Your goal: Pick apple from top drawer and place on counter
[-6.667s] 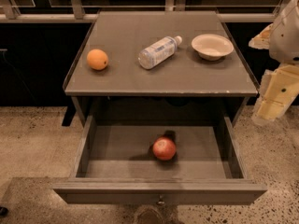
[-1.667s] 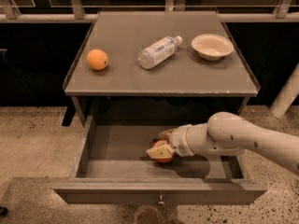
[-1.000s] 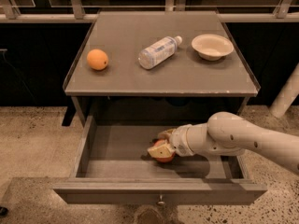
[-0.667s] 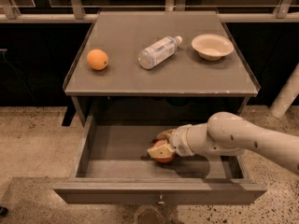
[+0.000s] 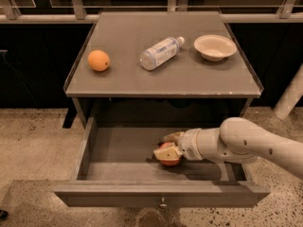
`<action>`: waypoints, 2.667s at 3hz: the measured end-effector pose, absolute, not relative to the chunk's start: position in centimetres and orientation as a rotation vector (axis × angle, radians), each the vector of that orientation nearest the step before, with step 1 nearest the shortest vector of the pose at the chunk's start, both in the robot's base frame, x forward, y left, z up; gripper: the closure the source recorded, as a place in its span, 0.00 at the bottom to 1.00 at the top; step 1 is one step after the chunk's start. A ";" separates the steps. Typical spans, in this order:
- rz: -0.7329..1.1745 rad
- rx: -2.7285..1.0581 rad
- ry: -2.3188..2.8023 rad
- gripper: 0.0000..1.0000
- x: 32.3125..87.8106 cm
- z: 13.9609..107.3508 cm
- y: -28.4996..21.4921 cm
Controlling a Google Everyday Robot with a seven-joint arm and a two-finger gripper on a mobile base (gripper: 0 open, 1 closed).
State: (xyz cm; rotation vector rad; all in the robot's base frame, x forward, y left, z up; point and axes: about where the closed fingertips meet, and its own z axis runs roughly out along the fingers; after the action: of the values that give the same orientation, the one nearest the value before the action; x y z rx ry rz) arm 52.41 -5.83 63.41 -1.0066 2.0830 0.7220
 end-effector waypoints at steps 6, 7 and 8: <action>0.976 -0.702 1.443 1.00 48.2 87.3 -21.4; 0.952 -0.803 1.441 1.00 50.9 89.4 -19.7; 0.898 -0.933 1.445 1.00 54.7 92.5 -17.7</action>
Offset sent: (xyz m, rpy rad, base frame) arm -0.0904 -0.1884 0.1751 0.8160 -0.3422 -0.1508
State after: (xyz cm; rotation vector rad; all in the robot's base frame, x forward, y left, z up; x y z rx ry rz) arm 54.66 -17.69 92.48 -0.9332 1.4453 0.8981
